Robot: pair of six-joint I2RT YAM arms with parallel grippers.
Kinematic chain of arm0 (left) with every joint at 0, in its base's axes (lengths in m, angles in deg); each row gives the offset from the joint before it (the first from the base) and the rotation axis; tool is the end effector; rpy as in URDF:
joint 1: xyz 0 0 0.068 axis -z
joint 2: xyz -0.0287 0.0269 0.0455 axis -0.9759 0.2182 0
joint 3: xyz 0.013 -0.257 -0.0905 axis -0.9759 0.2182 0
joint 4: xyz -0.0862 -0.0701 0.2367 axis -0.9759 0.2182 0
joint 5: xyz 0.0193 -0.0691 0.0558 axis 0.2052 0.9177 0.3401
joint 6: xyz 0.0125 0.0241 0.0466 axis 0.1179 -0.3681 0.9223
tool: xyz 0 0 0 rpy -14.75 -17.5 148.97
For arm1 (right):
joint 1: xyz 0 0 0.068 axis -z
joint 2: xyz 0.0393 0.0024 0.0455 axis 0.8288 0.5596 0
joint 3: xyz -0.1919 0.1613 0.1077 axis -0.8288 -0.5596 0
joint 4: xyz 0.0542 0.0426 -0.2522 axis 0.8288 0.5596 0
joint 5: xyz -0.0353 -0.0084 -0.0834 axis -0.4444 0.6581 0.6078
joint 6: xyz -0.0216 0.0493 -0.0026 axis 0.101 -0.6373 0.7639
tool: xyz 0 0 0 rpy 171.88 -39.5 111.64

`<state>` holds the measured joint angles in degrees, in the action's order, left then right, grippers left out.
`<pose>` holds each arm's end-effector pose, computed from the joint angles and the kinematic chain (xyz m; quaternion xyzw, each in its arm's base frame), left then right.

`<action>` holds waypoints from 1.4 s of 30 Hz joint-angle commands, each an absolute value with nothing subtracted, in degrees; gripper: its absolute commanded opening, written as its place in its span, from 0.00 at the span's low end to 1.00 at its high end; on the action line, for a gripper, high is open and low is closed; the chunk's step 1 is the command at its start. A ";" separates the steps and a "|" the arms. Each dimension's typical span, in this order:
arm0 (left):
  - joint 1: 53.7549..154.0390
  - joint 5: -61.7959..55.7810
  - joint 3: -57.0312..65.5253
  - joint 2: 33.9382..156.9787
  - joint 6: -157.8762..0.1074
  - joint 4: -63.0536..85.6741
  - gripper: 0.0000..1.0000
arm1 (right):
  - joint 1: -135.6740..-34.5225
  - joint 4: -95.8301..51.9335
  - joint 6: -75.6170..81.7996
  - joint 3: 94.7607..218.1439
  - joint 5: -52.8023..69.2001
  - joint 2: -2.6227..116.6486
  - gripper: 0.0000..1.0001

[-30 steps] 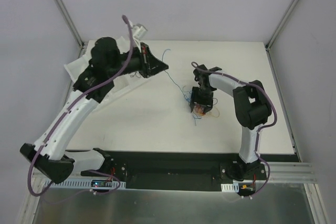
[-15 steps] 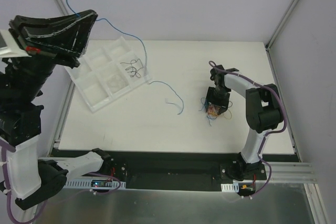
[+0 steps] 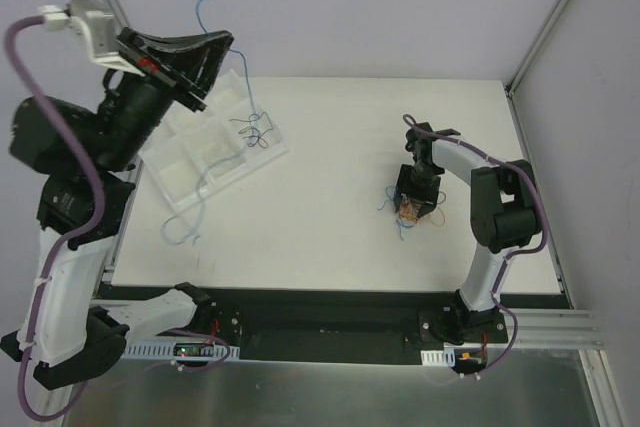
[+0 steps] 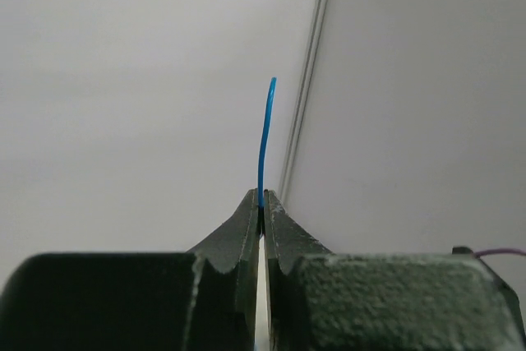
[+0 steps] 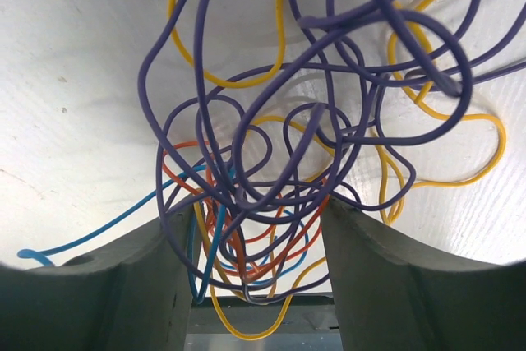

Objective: Untangle the cables

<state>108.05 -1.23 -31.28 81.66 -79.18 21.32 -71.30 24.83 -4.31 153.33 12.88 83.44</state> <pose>0.0888 -0.0598 0.6312 0.1487 0.4166 -0.3606 0.8212 0.3363 0.0940 0.1653 -0.0114 0.9974 0.0419 0.0577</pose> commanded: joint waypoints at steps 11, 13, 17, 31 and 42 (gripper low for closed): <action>107.81 -5.12 14.44 79.64 -95.78 33.79 0.00 | -70.91 25.36 -2.93 153.42 11.53 80.87 0.60; 107.81 -6.16 16.47 79.56 -95.34 36.43 0.00 | -70.82 25.18 -2.75 153.33 11.62 80.61 0.60; 107.81 -10.91 15.34 77.97 -93.24 42.66 0.00 | -70.82 25.09 -2.84 153.42 11.27 80.52 0.60; 107.89 -14.44 16.65 79.01 -96.93 43.49 0.00 | -70.82 24.83 -2.75 153.59 9.95 81.23 0.60; 111.06 12.01 -4.59 119.25 -92.17 39.43 0.00 | -70.74 24.57 -2.66 153.07 9.25 80.79 0.59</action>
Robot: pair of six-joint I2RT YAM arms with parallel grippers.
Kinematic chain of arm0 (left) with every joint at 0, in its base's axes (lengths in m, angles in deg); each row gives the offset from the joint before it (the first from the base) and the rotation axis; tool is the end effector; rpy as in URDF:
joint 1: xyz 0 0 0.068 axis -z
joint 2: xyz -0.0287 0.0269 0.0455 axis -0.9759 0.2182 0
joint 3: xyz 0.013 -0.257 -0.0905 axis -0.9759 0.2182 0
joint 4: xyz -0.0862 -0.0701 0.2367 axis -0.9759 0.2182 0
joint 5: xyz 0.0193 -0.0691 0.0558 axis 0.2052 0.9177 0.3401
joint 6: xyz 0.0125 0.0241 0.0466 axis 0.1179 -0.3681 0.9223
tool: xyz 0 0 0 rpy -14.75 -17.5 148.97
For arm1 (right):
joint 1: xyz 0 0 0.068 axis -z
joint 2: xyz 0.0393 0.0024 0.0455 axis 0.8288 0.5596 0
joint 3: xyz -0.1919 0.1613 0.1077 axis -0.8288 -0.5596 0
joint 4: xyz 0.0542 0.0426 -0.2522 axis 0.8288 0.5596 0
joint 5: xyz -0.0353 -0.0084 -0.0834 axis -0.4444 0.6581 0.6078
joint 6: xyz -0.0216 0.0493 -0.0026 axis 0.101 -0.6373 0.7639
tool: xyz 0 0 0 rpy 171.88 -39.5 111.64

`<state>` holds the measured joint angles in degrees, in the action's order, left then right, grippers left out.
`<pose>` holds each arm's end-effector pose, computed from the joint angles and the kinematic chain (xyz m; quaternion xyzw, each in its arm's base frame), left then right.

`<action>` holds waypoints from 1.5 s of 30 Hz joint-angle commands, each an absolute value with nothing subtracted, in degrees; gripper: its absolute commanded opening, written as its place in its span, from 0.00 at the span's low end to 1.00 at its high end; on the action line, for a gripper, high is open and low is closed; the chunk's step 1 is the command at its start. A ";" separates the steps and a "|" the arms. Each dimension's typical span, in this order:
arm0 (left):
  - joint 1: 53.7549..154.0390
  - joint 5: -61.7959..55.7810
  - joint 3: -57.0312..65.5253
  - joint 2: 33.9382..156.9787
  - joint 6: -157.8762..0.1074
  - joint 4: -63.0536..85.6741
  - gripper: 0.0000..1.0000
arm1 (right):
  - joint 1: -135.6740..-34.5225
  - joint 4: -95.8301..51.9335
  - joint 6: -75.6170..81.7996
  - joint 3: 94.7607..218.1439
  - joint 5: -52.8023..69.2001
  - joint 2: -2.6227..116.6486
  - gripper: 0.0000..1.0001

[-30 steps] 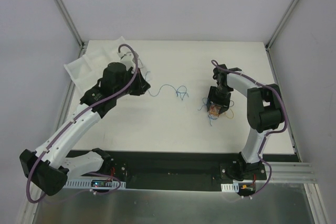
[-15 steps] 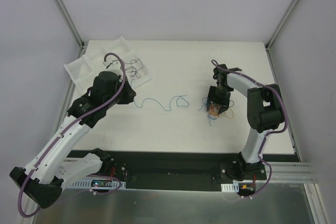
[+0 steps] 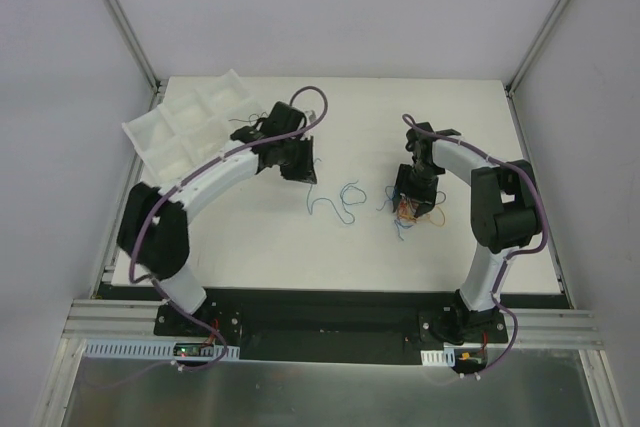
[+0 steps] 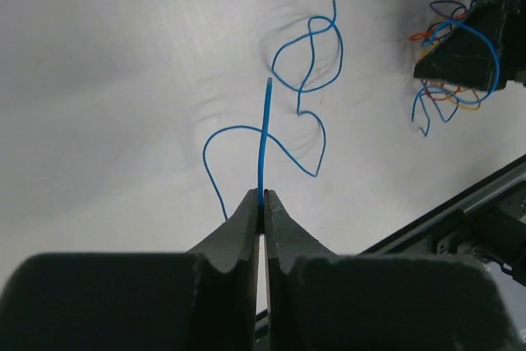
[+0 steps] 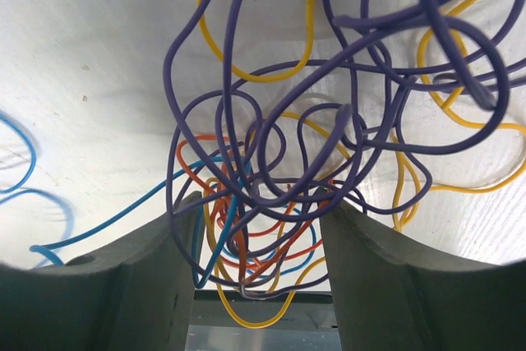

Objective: Untangle the cables

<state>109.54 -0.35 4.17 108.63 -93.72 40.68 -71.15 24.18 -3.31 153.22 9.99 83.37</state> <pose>0.2880 -0.1888 0.2909 0.0832 0.9119 -0.2681 0.2993 0.3368 0.0950 0.1656 -0.0207 0.9959 0.0670 0.0570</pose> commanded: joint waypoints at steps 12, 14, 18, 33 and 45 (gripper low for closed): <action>115.45 16.42 -20.44 137.12 -87.69 40.66 0.28 | -70.65 25.35 -1.43 152.54 11.26 77.89 0.60; 115.45 15.54 -19.65 136.95 -87.87 40.66 0.32 | -70.39 26.40 -1.26 153.32 13.72 77.18 0.60; 115.45 14.22 -16.58 136.60 -87.87 41.27 0.34 | -66.35 28.43 -1.78 153.25 15.49 78.41 0.60; 114.84 14.92 0.21 114.98 -85.76 41.80 0.70 | -57.01 31.41 4.01 155.24 19.53 69.19 0.68; 114.40 20.63 4.78 112.43 -83.83 41.19 0.73 | -66.69 20.89 4.46 168.45 -1.99 82.62 0.77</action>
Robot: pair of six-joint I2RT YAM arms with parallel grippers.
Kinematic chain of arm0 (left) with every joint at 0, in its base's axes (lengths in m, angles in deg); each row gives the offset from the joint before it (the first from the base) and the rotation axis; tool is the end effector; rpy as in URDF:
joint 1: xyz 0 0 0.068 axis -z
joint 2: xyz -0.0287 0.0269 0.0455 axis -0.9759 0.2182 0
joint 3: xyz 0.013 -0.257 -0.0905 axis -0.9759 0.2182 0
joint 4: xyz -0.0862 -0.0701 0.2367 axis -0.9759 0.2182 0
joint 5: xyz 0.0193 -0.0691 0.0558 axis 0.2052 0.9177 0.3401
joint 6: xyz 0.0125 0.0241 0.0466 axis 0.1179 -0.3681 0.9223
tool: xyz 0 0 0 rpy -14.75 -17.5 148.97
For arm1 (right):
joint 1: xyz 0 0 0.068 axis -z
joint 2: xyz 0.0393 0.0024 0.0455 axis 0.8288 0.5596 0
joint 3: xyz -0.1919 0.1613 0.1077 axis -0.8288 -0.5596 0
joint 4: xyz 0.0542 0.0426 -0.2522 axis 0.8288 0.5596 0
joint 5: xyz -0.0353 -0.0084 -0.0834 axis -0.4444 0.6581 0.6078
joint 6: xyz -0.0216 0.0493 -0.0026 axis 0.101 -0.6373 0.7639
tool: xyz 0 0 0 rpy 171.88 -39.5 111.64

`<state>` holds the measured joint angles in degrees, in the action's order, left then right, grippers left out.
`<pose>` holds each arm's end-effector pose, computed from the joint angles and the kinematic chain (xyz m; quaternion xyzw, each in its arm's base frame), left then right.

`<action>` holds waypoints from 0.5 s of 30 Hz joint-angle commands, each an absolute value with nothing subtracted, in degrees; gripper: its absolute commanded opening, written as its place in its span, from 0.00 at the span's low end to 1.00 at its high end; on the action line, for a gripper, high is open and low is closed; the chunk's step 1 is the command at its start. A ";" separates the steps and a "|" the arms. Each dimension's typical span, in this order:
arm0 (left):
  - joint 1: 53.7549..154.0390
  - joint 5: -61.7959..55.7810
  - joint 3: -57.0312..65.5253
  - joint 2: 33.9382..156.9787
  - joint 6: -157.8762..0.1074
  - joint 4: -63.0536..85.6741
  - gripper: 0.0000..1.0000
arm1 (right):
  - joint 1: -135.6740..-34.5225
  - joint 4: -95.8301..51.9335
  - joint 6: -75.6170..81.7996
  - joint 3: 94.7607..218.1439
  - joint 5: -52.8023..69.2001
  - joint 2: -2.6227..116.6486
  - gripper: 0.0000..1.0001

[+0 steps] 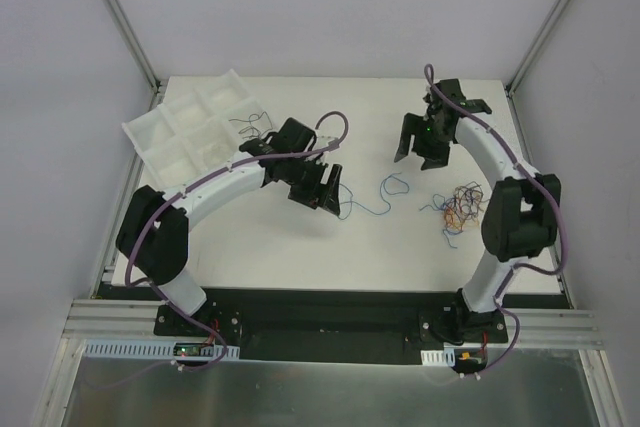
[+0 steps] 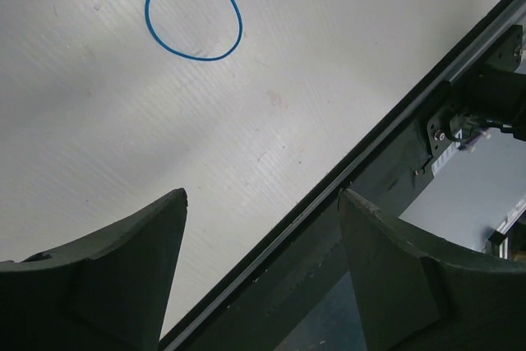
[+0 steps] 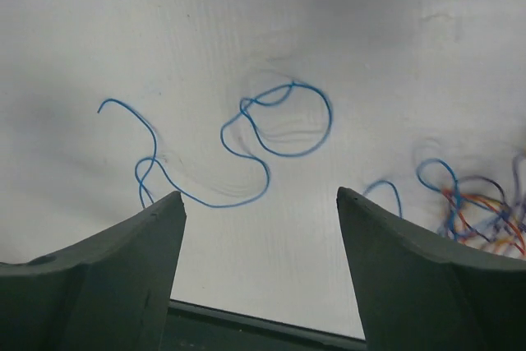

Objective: Untangle the cables

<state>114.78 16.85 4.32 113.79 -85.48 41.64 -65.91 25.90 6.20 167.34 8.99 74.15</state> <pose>0.2719 -0.2288 0.2617 0.2342 0.8845 -0.3570 0.1881 0.3582 0.0670 0.2891 -0.0678 0.9623 0.0879 0.2485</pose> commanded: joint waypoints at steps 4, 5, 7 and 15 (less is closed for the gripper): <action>114.40 21.60 7.24 108.92 -84.18 41.19 0.75 | -69.50 20.43 5.77 170.55 -1.74 88.15 0.74; 114.31 21.43 7.94 107.87 -84.09 41.19 0.75 | -69.77 20.70 6.65 171.25 -1.48 89.30 0.73; 114.22 20.99 9.87 105.93 -84.00 41.19 0.75 | -71.08 19.82 9.36 171.61 1.41 90.54 0.72; 114.14 18.44 16.56 99.42 -84.35 41.19 0.74 | -74.34 20.87 13.60 173.80 9.69 94.84 0.54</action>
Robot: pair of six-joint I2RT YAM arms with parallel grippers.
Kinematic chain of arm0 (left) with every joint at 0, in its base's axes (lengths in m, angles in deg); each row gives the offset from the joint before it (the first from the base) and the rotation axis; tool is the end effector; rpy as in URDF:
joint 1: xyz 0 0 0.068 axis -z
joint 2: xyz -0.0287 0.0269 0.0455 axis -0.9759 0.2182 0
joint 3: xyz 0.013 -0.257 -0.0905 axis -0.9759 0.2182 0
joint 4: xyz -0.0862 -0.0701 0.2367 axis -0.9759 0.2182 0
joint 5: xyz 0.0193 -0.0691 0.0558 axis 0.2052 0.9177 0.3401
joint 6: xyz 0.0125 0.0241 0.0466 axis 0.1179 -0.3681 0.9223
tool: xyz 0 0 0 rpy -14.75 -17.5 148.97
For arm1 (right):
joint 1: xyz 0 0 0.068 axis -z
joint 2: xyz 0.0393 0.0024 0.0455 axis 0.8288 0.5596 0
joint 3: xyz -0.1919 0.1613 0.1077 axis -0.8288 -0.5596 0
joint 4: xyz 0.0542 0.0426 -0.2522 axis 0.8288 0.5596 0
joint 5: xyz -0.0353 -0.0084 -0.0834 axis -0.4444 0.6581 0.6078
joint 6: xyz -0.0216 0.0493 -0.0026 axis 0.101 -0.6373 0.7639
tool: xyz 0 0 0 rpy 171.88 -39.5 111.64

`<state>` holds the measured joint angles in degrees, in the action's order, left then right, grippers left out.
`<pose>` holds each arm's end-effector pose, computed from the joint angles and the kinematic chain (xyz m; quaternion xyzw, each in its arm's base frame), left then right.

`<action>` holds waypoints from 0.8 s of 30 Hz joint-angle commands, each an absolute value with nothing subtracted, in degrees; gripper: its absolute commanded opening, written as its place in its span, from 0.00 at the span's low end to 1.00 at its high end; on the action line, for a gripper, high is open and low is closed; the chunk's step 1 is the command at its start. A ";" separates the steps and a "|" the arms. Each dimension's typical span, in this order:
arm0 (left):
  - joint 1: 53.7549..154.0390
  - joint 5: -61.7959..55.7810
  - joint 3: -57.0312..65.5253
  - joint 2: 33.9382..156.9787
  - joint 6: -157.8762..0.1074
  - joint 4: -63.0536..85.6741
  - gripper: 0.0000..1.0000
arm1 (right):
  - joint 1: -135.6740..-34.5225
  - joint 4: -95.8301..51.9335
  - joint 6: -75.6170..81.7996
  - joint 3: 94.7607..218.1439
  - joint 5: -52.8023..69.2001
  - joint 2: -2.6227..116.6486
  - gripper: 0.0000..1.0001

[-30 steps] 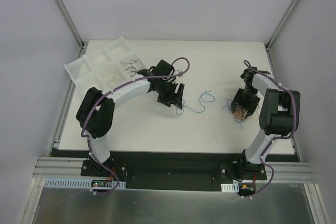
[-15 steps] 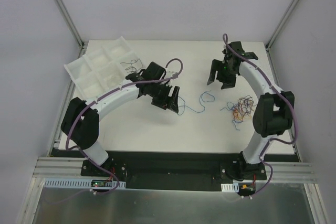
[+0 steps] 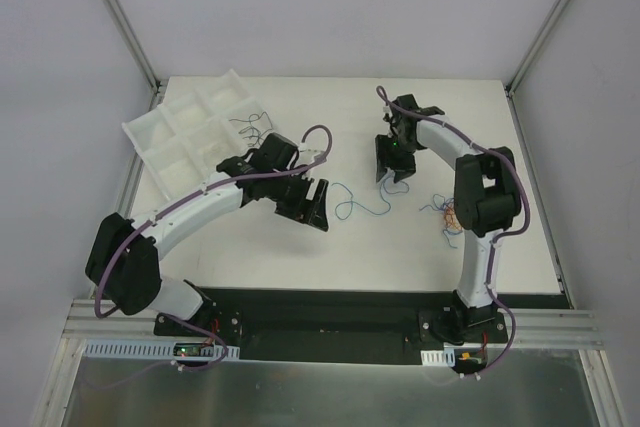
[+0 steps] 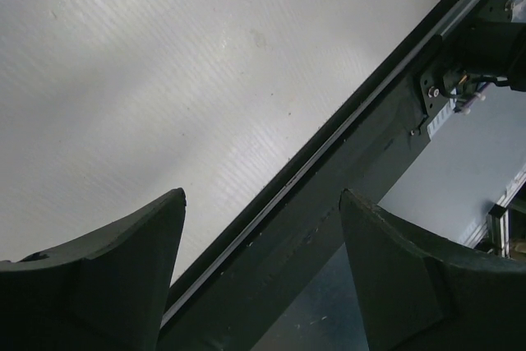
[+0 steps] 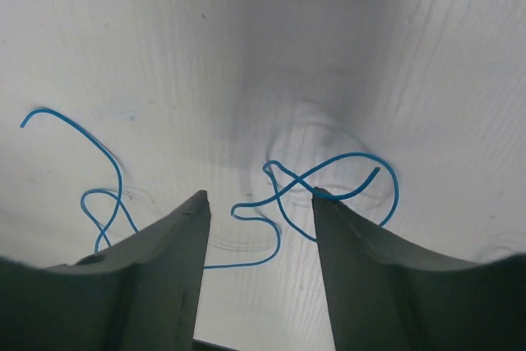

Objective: Untangle the cables

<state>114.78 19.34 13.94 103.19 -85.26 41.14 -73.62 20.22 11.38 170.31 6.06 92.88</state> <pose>0.2340 -0.2016 0.2670 0.2446 0.8729 -0.3776 0.1889 0.4001 0.1335 0.1865 -0.1775 0.9655 0.1072 0.1576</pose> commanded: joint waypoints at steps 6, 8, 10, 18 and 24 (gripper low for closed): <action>112.29 17.29 16.83 98.27 -84.62 41.45 0.74 | -78.81 20.26 10.88 171.79 7.58 95.82 0.23; 111.50 17.56 16.56 98.54 -84.62 41.54 0.73 | -80.57 19.82 7.82 170.82 5.57 95.20 0.17; 110.80 17.73 16.56 98.98 -84.45 41.54 0.74 | -82.68 19.21 5.09 169.68 1.45 94.33 0.13; 109.04 19.84 17.26 102.40 -84.79 40.75 0.75 | -89.37 4.38 -12.48 160.02 -18.86 84.67 0.18; 109.13 18.44 17.09 105.39 -86.11 40.48 0.73 | -86.92 3.90 -13.74 157.11 -22.14 78.95 0.53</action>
<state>109.21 18.36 16.80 103.97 -85.52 40.90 -89.77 6.34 -10.67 157.83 -17.77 85.64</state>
